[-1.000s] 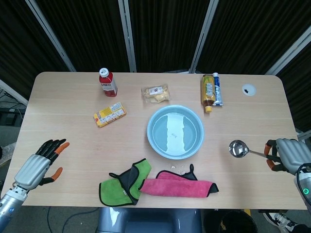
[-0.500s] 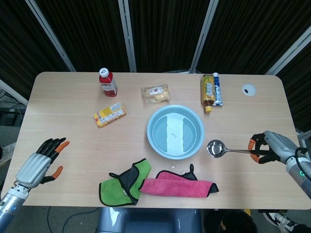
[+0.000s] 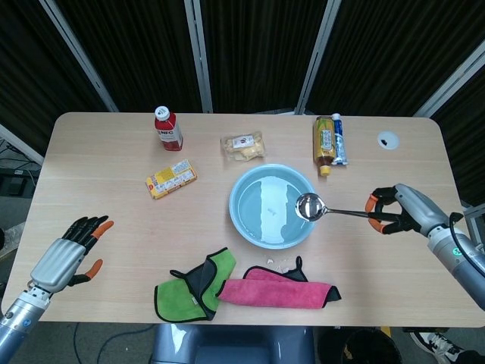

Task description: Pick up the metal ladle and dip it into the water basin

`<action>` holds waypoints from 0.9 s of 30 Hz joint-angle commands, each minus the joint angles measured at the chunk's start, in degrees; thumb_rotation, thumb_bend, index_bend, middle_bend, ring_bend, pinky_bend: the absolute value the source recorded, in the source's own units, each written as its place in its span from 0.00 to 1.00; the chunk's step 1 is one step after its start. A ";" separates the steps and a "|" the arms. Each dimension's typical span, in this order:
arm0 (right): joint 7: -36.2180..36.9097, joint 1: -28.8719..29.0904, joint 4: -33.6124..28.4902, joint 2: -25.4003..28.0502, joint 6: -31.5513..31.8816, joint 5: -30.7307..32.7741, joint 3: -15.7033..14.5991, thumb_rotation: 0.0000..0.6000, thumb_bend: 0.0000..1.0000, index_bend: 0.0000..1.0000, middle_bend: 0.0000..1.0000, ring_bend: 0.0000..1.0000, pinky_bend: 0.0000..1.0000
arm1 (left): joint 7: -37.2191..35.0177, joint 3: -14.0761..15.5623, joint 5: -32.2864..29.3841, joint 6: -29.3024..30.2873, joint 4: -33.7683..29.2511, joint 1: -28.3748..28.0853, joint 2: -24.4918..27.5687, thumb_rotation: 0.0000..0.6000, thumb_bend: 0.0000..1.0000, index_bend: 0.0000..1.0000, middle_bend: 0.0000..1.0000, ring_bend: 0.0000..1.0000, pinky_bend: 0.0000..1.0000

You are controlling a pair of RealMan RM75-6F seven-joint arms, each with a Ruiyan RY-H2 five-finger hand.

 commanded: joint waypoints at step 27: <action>-27.68 10.67 -1.76 -22.86 24.81 13.95 -16.10 1.00 0.32 0.74 0.65 0.35 0.29 | -7.67 1.24 2.56 1.07 1.20 -0.88 2.10 1.00 0.47 0.00 0.00 0.00 0.00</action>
